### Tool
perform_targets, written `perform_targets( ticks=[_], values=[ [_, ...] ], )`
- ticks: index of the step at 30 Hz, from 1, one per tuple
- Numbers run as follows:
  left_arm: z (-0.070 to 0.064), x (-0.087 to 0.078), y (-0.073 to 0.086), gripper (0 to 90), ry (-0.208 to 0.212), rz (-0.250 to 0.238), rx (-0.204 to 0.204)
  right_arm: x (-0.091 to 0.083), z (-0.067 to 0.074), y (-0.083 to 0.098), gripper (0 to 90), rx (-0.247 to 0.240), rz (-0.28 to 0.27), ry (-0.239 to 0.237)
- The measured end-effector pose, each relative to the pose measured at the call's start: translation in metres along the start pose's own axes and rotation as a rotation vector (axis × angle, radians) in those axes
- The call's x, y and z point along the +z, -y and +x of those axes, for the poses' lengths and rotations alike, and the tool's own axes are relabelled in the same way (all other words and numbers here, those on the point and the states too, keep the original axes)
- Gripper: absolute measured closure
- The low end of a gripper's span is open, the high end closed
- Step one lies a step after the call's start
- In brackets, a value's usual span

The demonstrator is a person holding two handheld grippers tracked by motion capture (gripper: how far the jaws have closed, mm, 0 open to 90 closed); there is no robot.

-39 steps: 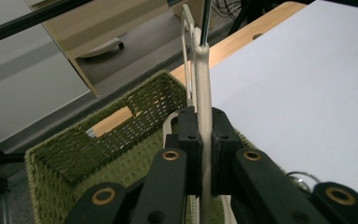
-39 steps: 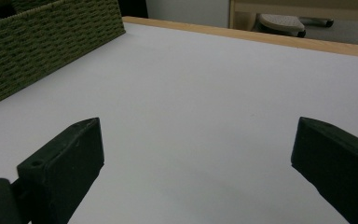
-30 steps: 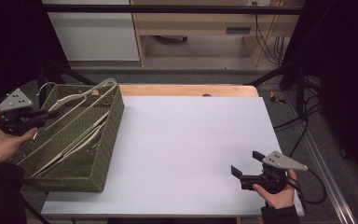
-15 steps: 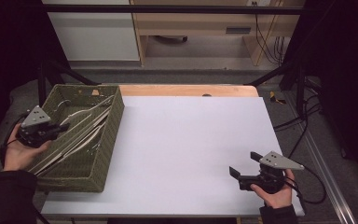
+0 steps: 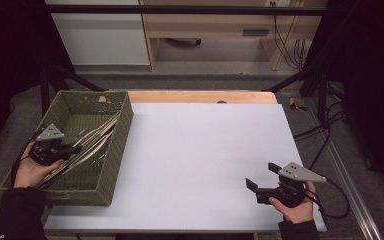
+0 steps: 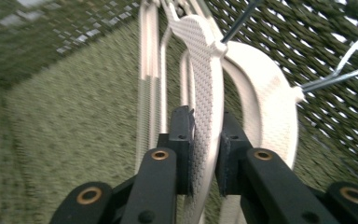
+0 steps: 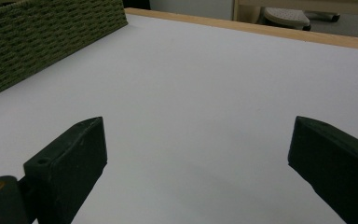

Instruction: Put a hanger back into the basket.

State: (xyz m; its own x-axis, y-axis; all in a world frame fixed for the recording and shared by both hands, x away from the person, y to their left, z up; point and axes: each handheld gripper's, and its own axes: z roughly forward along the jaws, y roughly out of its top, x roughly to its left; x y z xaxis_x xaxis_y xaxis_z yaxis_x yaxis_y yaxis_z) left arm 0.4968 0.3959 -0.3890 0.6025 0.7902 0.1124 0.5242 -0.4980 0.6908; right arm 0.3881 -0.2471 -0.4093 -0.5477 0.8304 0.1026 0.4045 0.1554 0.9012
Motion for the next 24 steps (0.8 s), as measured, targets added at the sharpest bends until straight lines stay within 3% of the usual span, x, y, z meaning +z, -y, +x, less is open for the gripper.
perform_targets(
  ticks=[4,8,16,18,24],
  values=[
    [-0.003,0.003,0.000,75.8,0.015,0.028,-0.008,0.000,0.000,0.000,5.1,-0.001,-0.001,-0.003],
    [-0.001,-0.005,0.001,68.0,0.032,-0.044,-0.036,0.001,0.001,0.001,5.0,-0.007,0.002,-0.008],
    [-0.009,-0.029,-0.007,65.8,0.056,-0.160,-0.041,0.002,0.001,0.001,5.2,-0.002,0.001,-0.006],
    [-0.014,-0.035,-0.010,63.3,0.064,-0.214,-0.061,0.002,0.001,0.000,5.2,-0.002,-0.001,-0.009],
    [-0.039,-0.049,-0.023,41.4,0.077,-0.414,-0.130,-0.001,0.001,0.000,4.8,-0.004,-0.018,-0.016]
  ],
)
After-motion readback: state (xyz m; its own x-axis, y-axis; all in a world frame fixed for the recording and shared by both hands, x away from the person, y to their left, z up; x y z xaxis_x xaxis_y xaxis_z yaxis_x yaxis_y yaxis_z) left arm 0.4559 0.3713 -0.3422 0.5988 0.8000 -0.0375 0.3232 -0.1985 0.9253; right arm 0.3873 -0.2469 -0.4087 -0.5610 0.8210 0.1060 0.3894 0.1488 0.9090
